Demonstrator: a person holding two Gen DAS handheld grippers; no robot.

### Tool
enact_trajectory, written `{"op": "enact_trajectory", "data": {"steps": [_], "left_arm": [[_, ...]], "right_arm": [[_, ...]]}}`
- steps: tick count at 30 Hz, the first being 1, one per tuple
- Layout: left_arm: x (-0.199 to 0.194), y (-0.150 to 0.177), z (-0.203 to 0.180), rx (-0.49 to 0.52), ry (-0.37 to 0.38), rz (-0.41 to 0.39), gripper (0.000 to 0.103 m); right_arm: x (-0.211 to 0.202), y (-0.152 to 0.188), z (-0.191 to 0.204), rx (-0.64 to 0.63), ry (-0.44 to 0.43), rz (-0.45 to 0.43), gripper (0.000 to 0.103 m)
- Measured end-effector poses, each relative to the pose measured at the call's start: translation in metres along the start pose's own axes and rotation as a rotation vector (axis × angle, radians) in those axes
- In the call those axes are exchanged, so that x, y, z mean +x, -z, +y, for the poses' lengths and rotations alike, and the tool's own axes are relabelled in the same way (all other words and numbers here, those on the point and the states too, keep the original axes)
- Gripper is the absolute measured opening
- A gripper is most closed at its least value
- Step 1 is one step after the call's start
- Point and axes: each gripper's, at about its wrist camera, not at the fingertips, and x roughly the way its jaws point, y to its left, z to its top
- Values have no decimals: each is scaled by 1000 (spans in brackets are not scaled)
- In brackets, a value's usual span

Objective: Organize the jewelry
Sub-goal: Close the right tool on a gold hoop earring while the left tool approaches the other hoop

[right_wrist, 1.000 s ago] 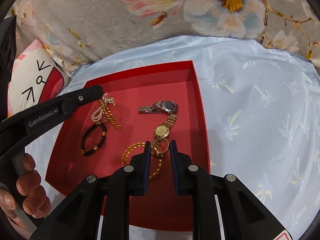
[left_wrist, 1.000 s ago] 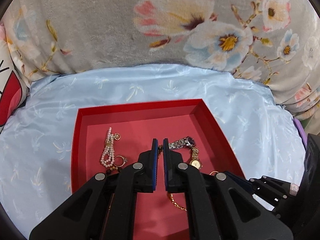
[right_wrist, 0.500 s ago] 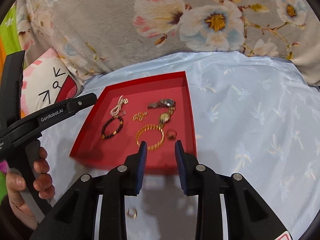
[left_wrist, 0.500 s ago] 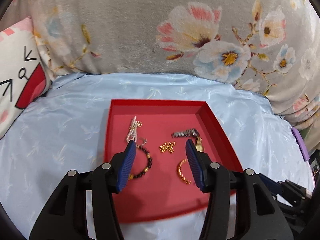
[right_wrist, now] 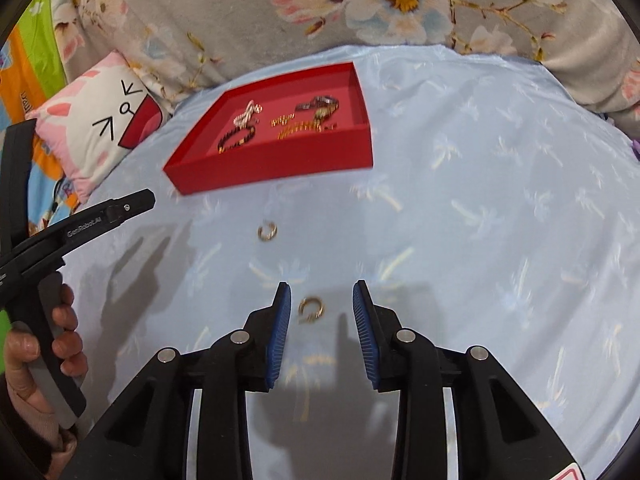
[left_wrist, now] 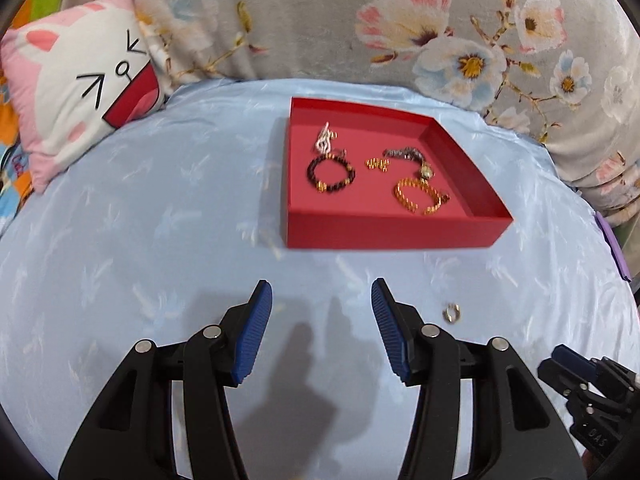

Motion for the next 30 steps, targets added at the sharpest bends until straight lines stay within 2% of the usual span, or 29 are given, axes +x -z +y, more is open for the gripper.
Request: {"op": "enact_trajectory", "data": {"steps": [6, 15, 19, 22, 30], "left_arm": [[-9, 24, -5, 20, -36, 6, 50], [-8, 35, -15, 54, -41, 24, 50], [-8, 37, -20, 68, -47, 20, 50], [-8, 36, -23, 71, -42, 22, 50], [-5, 38, -33, 86, -25, 35, 50]], "right_arm": [[13, 13, 8, 5, 16, 20, 32], [30, 15, 14, 6, 53, 38, 32], [32, 14, 15, 2, 63, 31, 26], [32, 15, 16, -8, 83, 25, 16], [29, 16, 11, 9, 67, 21, 15]]}}
